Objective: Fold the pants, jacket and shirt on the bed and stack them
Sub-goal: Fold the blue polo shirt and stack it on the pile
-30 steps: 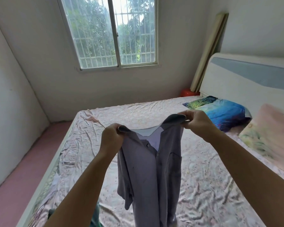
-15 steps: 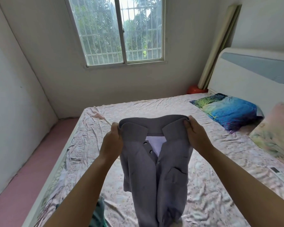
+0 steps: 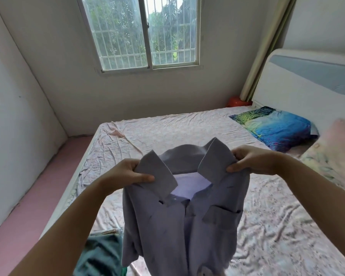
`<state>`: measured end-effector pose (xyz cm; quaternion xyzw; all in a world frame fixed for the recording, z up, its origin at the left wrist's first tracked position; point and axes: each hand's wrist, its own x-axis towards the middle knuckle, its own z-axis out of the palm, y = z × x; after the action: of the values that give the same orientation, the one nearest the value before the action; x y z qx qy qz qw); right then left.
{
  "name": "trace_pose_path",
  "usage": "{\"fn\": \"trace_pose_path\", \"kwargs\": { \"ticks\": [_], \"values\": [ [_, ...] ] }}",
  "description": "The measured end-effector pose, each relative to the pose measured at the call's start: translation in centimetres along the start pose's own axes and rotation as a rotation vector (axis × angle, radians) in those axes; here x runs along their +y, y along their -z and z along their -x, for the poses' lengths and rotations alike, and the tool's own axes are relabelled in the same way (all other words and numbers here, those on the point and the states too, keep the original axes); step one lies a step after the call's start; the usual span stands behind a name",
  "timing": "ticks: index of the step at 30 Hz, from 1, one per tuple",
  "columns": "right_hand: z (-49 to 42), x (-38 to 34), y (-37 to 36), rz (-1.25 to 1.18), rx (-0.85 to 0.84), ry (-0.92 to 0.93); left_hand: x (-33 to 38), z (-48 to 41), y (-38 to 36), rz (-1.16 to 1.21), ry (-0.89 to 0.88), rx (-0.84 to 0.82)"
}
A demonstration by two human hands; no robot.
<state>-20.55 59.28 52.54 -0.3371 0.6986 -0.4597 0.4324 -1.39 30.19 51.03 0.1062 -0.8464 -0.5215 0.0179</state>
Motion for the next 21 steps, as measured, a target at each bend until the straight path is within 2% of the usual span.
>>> {"fn": "trace_pose_path", "kwargs": {
  "ticks": [3, 6, 8, 11, 13, 16, 19, 21],
  "values": [
    [-0.3, 0.7, -0.1, 0.079, 0.135, 0.091, -0.7, 0.1, 0.6, -0.018, 0.003, -0.132],
    [-0.8, 1.4, -0.7, 0.018, 0.325, 0.191, -1.3, -0.5, 0.5, 0.006, 0.012, -0.036],
    [-1.1, 1.8, -0.9, 0.130, 0.406, 0.242, -1.6, -1.0, 0.2, 0.017, -0.005, 0.037],
    [-1.4, 1.8, 0.3, 0.492, 0.477, 0.245, -1.0, -1.4, -0.1, -0.279, -0.115, 0.203],
    [-1.2, 0.5, 1.5, 0.637, 0.531, 0.233, -0.4, -1.6, 0.1, -0.477, -0.218, 0.347],
    [-0.7, -1.9, 3.0, 0.732, 0.725, 0.373, 0.4, -2.0, 0.9, -0.553, -0.348, 0.495],
    [-0.6, -1.9, 2.6, 0.713, 0.805, 0.511, 0.7, -1.9, 1.5, -0.604, -0.328, 0.455],
    [-1.5, -0.2, 1.7, 0.842, 0.693, 0.361, 0.7, -1.6, 1.1, -0.816, -0.192, 0.357]
  ]
}}
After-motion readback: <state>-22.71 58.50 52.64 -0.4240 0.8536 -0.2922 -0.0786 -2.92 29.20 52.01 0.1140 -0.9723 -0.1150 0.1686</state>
